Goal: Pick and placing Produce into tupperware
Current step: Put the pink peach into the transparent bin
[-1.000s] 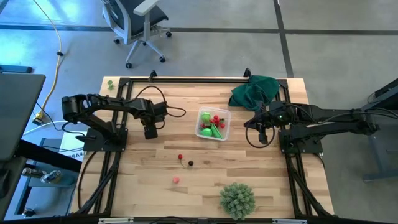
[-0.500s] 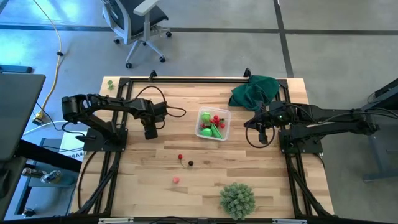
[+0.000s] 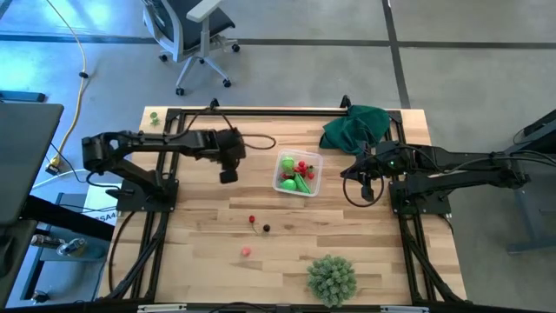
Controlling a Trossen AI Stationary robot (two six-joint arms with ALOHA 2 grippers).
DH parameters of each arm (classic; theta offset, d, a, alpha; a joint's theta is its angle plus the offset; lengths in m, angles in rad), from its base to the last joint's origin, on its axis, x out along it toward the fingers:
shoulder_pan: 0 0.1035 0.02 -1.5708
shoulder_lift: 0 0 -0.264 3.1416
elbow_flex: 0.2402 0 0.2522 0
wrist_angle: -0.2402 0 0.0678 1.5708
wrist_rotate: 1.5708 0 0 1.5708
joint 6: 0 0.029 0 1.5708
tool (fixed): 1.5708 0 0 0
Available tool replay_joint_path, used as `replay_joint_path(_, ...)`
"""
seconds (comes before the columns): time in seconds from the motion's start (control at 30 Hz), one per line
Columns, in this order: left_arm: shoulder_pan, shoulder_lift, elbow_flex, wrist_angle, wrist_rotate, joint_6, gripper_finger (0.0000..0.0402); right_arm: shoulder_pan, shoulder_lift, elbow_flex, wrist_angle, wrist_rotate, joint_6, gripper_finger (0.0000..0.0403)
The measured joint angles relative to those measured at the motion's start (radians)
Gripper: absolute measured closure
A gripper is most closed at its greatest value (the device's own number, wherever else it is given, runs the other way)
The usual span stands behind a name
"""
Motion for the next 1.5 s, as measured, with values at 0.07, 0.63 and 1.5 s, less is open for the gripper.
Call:
replay_joint_path(0.07, -0.018, -0.01, 0.04, 0.069, 0.021, 0.031, 0.0311, 0.0, 0.0, 0.0, 0.0, 0.0, 0.0, 0.0379)
replay_joint_path(0.63, -0.101, 0.025, 0.251, 0.659, 0.371, 0.212, 0.0311, 0.0, 0.0, 0.0, 0.0, 0.0, 0.0, 0.0379)
replay_joint_path(1.5, -0.102, 0.709, 0.838, -0.112, 0.298, 0.317, 0.0311, 0.0, 0.0, 0.0, -0.001, 0.0, 0.0, 0.0379)
